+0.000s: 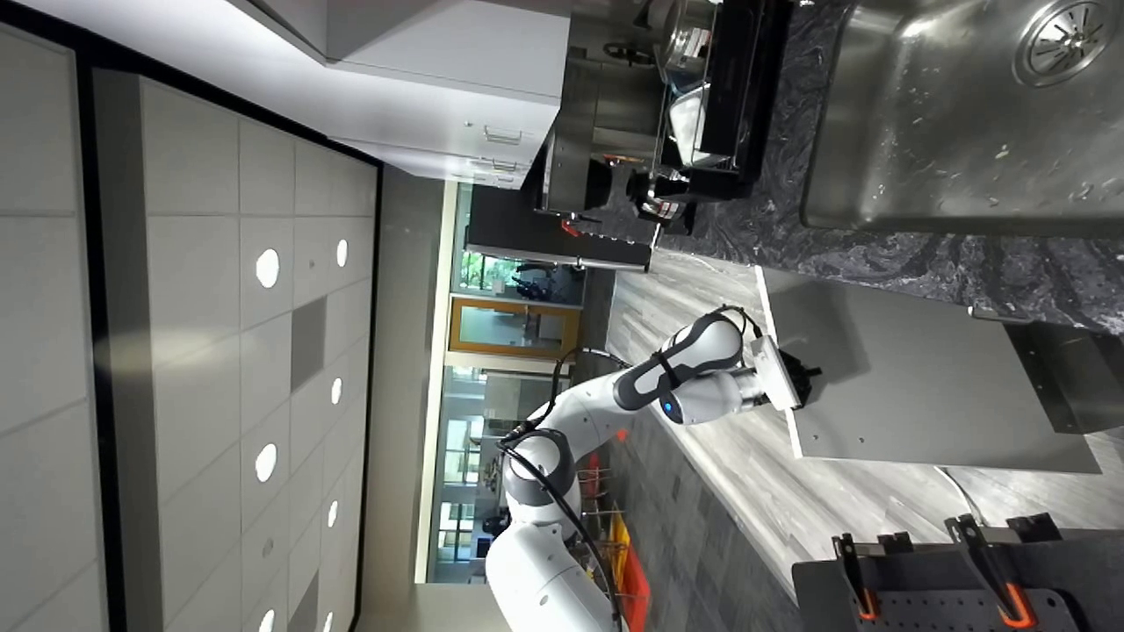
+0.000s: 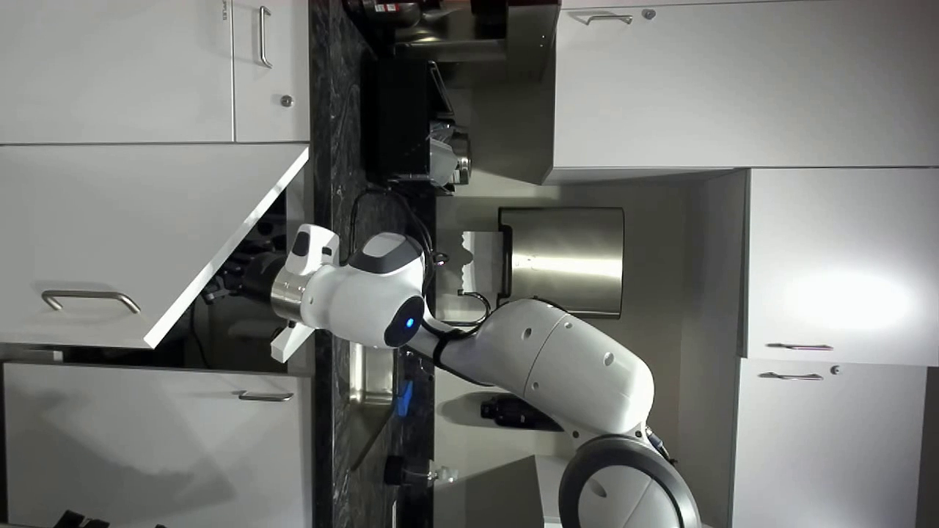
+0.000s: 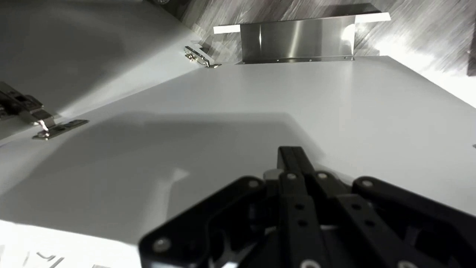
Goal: Open the left bottom cabinet door
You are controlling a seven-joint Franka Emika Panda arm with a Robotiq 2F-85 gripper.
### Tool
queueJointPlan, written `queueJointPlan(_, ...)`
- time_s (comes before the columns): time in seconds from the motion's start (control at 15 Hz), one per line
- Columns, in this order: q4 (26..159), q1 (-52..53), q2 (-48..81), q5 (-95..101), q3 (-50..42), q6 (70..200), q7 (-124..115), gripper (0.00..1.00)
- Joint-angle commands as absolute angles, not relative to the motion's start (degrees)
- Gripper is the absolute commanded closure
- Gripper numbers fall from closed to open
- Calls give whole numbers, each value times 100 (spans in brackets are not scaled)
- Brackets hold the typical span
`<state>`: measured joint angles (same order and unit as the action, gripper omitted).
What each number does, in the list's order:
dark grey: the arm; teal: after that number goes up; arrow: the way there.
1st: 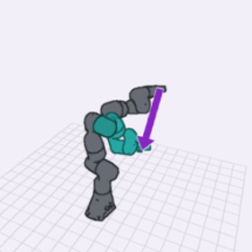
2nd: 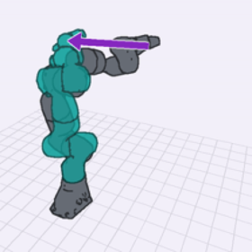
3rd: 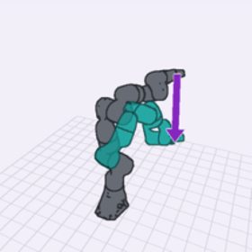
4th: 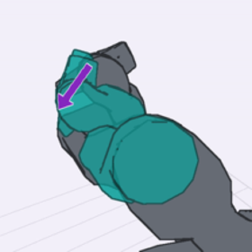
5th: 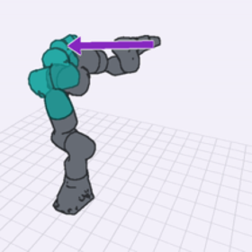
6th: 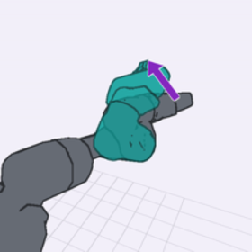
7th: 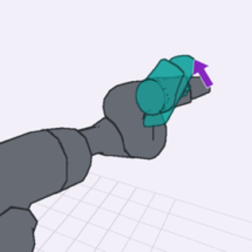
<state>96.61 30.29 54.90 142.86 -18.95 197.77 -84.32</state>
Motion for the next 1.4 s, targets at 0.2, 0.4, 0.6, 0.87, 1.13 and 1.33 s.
queueJointPlan(0.2,9522,3478,5438,14582,-1959,19839,-8448,100)
queueJointPlan(0.4,9476,3658,5410,14647,-1985,19840,-8464,100)
queueJointPlan(0.6,9405,3827,5380,14687,-2019,19839,-8470,100)
queueJointPlan(0.87,9295,4059,5351,14691,-2128,19839,-8507,100)
queueJointPlan(1.13,9373,4311,5352,13900,-2467,19838,-7740,100)
queueJointPlan(1.33,9303,4346,5340,14456,-2404,19837,-8339,100)
